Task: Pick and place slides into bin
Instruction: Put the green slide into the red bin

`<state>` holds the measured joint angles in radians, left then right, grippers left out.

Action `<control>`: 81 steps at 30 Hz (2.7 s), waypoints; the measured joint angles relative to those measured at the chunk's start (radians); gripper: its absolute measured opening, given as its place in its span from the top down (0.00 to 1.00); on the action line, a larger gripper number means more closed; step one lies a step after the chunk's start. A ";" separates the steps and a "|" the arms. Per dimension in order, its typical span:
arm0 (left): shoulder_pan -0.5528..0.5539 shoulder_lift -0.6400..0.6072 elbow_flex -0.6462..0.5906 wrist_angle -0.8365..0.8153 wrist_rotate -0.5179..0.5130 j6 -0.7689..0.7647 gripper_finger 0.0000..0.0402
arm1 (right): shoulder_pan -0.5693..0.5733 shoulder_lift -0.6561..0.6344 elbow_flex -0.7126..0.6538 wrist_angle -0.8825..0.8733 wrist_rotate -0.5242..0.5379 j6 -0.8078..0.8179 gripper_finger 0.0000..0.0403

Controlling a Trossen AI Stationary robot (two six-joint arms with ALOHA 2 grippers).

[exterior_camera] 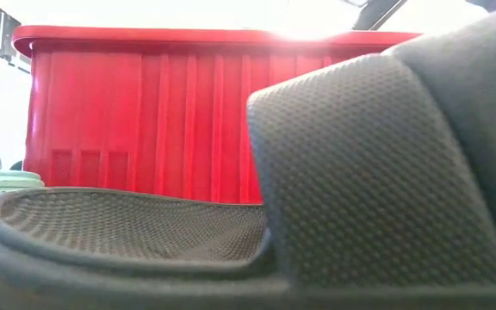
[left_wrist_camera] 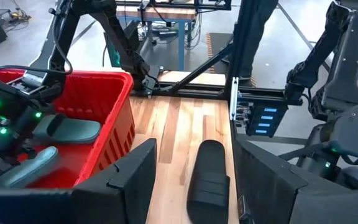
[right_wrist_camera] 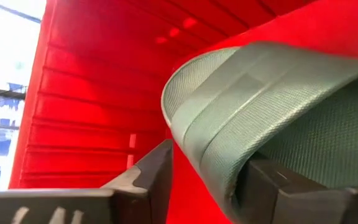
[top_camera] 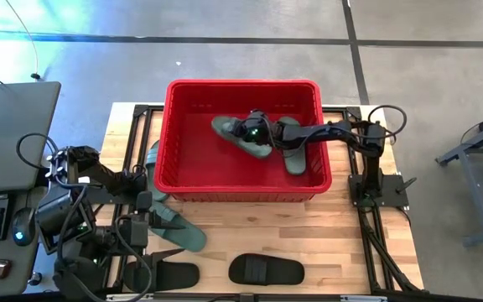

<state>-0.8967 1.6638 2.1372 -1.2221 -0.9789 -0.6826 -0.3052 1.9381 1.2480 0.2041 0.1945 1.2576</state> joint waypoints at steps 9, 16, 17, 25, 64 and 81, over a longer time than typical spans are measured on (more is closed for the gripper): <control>0.000 0.000 0.000 0.013 0.003 -0.002 0.50 | -0.018 0.000 0.000 0.003 -0.080 -0.073 0.56; 0.000 0.000 -0.001 0.025 0.003 -0.002 0.50 | -0.056 0.000 0.000 0.003 -0.076 -0.166 0.49; 0.000 0.000 -0.001 0.025 0.003 -0.002 0.50 | -0.061 0.000 0.000 0.003 -0.081 -0.174 0.48; 0.000 0.000 -0.001 0.025 0.003 -0.002 0.50 | -0.087 0.000 0.000 -0.005 -0.118 -0.287 0.41; 0.000 0.001 -0.002 -0.013 0.110 0.026 0.50 | 0.324 -0.205 0.002 0.441 -0.812 -0.184 0.41; -0.001 0.026 -0.198 -0.049 0.565 -0.131 0.50 | 0.858 -0.167 0.000 0.209 -0.238 -0.025 0.41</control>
<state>-0.8974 1.6895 1.9394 -1.2713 -0.4143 -0.8131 0.5523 1.7714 1.2477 0.4130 -0.0430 1.2326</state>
